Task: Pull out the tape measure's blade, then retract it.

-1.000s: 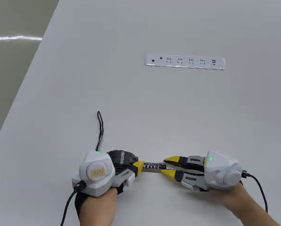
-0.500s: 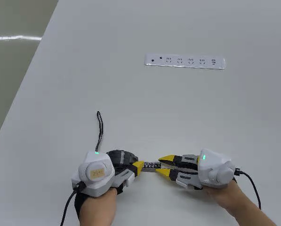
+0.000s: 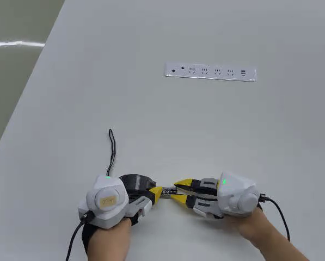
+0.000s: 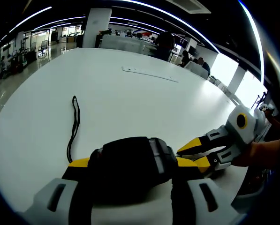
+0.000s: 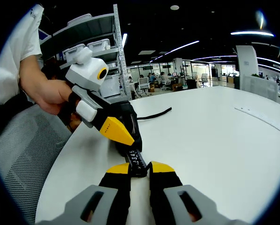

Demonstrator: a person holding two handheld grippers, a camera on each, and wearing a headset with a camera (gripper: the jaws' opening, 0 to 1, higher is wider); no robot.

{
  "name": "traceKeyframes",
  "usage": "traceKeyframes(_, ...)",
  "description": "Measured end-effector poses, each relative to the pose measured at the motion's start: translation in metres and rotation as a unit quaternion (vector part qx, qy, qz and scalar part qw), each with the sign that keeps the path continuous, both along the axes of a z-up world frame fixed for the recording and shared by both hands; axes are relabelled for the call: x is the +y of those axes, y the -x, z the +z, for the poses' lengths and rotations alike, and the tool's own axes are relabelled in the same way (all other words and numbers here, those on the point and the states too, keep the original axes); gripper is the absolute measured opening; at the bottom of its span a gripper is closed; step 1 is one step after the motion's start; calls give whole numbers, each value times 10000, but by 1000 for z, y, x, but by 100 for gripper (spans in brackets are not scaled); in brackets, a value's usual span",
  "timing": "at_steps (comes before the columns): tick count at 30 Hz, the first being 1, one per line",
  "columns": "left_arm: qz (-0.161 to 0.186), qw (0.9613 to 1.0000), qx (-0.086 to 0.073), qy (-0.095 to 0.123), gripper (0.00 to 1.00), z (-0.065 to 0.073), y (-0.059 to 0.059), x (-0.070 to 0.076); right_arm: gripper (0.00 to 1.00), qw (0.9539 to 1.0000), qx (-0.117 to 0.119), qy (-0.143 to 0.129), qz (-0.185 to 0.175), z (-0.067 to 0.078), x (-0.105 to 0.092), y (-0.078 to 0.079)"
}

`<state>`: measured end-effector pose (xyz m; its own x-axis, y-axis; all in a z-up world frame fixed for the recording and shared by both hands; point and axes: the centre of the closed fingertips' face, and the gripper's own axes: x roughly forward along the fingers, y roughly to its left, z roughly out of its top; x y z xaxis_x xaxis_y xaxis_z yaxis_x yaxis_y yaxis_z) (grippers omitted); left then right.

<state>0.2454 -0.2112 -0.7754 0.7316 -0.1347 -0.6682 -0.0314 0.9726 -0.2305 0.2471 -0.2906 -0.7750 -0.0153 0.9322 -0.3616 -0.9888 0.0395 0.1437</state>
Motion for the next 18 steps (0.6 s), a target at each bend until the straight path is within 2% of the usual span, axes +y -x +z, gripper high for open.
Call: traceKeyframes(18,12,10000,10,34,64,0,0,0,13,10000,2,13,80,-1,13,2)
